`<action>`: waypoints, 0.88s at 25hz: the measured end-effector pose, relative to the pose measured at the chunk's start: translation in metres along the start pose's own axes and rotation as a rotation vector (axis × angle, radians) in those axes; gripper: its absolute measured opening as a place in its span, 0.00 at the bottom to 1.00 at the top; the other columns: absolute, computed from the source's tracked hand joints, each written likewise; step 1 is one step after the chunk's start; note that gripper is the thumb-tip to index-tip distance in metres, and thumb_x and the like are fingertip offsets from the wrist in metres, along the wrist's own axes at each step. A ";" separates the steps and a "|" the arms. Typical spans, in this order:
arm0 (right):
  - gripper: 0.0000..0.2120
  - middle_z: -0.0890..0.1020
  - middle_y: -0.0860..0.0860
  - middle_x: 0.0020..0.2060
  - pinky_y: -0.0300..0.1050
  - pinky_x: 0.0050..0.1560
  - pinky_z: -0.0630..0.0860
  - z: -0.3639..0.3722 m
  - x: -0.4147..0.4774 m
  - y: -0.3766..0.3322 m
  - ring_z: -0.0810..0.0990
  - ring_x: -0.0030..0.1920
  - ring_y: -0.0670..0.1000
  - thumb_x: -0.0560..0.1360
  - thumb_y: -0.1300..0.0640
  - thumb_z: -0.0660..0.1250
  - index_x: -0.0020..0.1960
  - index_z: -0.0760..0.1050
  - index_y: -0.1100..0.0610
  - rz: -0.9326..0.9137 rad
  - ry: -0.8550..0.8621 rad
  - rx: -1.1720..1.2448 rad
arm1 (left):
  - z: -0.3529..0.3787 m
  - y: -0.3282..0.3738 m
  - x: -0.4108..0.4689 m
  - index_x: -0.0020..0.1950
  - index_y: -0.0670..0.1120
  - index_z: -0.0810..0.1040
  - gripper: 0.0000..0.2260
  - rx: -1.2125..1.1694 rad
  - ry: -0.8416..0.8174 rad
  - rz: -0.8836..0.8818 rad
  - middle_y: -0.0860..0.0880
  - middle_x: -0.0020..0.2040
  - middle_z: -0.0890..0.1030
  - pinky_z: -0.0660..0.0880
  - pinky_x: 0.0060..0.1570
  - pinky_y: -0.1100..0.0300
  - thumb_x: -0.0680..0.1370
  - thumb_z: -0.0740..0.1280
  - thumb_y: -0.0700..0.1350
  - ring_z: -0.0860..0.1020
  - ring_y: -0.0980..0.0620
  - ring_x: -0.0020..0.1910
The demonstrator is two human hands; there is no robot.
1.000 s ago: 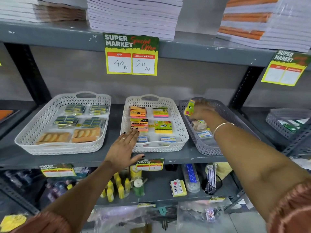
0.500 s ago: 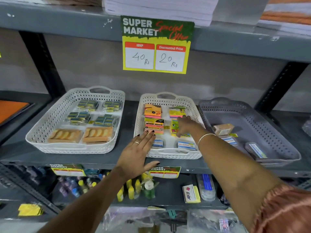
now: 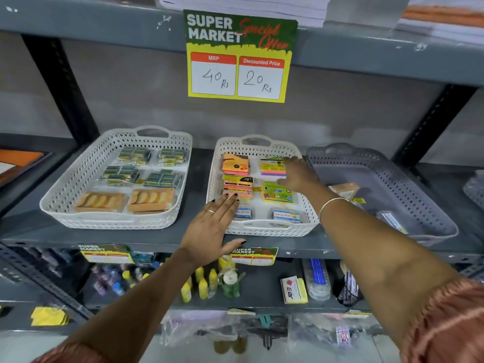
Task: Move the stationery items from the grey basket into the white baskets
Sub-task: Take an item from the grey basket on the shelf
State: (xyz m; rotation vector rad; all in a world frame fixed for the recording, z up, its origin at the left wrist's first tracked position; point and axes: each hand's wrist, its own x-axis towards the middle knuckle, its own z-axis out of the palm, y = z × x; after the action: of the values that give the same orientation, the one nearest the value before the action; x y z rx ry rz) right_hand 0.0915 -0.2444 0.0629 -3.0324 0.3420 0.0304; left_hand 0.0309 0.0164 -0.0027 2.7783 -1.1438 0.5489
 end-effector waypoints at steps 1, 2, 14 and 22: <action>0.29 0.69 0.61 0.68 0.55 0.68 0.68 -0.007 -0.002 0.008 0.66 0.70 0.61 0.74 0.55 0.68 0.72 0.63 0.61 0.035 0.116 -0.002 | 0.000 0.000 0.000 0.70 0.42 0.63 0.36 -0.003 0.000 -0.002 0.43 0.70 0.69 0.66 0.65 0.48 0.75 0.44 0.66 0.67 0.46 0.68; 0.25 0.70 0.61 0.68 0.55 0.67 0.69 -0.012 -0.004 0.017 0.66 0.70 0.61 0.75 0.59 0.65 0.71 0.64 0.62 0.085 0.194 -0.022 | 0.001 0.000 0.000 0.70 0.42 0.63 0.35 -0.005 0.003 -0.005 0.44 0.70 0.69 0.66 0.65 0.48 0.75 0.45 0.67 0.67 0.46 0.68; 0.17 0.76 0.59 0.64 0.52 0.65 0.69 0.006 -0.037 0.093 0.68 0.68 0.58 0.77 0.64 0.60 0.66 0.72 0.62 0.275 -0.043 -0.485 | 0.001 0.001 0.000 0.71 0.42 0.63 0.36 -0.037 -0.009 -0.018 0.43 0.70 0.68 0.66 0.67 0.49 0.75 0.43 0.66 0.66 0.46 0.69; 0.19 0.77 0.60 0.60 0.50 0.60 0.74 -0.009 -0.045 0.103 0.75 0.61 0.59 0.76 0.58 0.65 0.65 0.73 0.63 0.266 -0.204 -0.348 | -0.001 0.002 0.000 0.70 0.40 0.64 0.35 0.000 -0.011 -0.004 0.43 0.69 0.69 0.62 0.67 0.51 0.73 0.53 0.64 0.67 0.46 0.68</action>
State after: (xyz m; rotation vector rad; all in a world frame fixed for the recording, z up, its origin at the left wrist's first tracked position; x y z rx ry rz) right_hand 0.0251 -0.3357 0.0641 -3.2506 0.7933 0.4595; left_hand 0.0297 0.0148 -0.0022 2.7864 -1.1399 0.5334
